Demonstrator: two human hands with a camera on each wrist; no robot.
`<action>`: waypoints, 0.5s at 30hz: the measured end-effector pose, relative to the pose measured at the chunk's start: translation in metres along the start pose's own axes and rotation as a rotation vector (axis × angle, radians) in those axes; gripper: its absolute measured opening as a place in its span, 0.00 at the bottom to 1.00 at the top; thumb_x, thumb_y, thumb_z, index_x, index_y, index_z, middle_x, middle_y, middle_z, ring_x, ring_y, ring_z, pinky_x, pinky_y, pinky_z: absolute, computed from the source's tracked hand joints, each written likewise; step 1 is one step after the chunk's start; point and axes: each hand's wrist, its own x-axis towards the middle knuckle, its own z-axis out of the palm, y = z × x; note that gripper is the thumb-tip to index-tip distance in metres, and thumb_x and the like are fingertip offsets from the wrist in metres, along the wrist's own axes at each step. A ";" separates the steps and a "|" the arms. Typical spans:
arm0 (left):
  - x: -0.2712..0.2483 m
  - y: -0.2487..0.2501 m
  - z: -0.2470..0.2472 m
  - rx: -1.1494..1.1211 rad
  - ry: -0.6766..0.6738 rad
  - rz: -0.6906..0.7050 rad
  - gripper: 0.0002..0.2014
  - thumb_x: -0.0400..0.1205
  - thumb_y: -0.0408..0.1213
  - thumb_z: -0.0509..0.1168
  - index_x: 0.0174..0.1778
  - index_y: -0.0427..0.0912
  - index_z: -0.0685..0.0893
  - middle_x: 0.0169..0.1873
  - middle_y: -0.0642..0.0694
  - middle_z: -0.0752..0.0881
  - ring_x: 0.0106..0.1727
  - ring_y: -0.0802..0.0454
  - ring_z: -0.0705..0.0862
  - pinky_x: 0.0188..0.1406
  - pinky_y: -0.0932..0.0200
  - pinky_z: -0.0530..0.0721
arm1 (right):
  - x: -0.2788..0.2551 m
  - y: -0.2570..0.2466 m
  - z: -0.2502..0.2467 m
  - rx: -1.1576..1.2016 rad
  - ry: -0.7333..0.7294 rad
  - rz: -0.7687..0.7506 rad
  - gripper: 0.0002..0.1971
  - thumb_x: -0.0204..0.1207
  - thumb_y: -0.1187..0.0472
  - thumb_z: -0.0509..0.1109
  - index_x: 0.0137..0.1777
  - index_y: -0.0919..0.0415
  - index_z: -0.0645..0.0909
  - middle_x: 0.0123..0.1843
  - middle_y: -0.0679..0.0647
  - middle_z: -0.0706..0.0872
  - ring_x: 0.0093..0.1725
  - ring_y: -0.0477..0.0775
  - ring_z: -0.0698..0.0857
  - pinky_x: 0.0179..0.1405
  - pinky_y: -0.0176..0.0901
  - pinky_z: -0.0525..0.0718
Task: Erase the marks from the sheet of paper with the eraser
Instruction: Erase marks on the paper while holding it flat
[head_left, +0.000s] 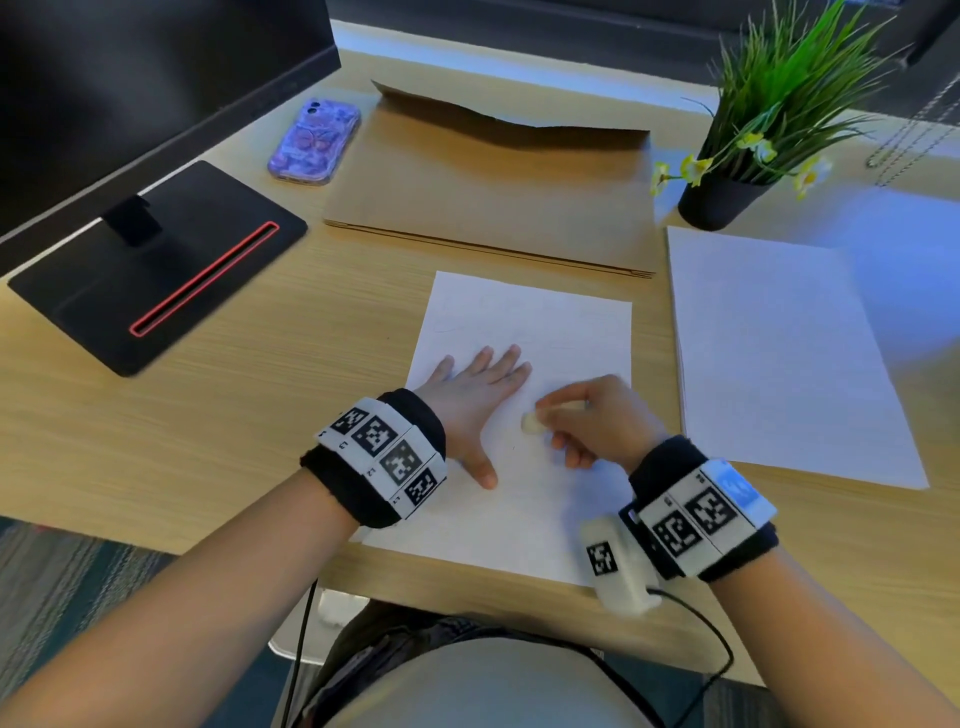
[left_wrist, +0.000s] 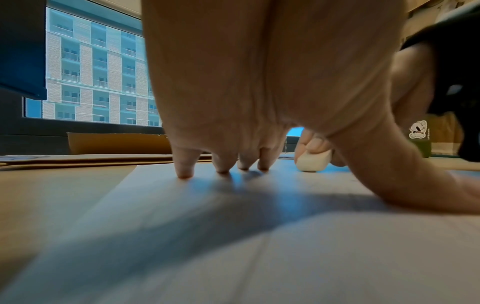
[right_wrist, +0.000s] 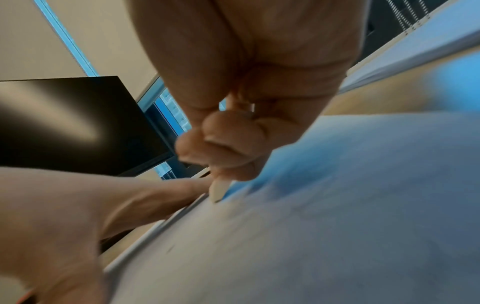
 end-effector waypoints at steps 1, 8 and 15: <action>0.000 0.000 0.000 -0.009 0.001 -0.002 0.64 0.67 0.50 0.78 0.82 0.47 0.33 0.80 0.51 0.29 0.81 0.49 0.31 0.79 0.39 0.38 | 0.003 -0.001 -0.003 0.051 0.080 -0.005 0.05 0.78 0.64 0.70 0.50 0.62 0.84 0.24 0.54 0.81 0.14 0.45 0.76 0.15 0.35 0.75; -0.001 0.000 0.001 0.001 -0.005 -0.003 0.64 0.67 0.51 0.78 0.82 0.47 0.32 0.80 0.51 0.29 0.81 0.49 0.31 0.79 0.39 0.37 | -0.020 0.006 0.011 -0.098 -0.167 0.009 0.05 0.76 0.62 0.72 0.50 0.61 0.85 0.25 0.54 0.82 0.15 0.45 0.77 0.16 0.35 0.75; -0.001 0.000 0.000 -0.005 -0.006 -0.004 0.64 0.67 0.51 0.78 0.82 0.47 0.32 0.80 0.52 0.29 0.81 0.49 0.31 0.79 0.40 0.37 | -0.013 0.008 0.007 -0.007 0.026 -0.011 0.07 0.77 0.61 0.71 0.52 0.60 0.84 0.27 0.55 0.82 0.14 0.45 0.75 0.15 0.34 0.73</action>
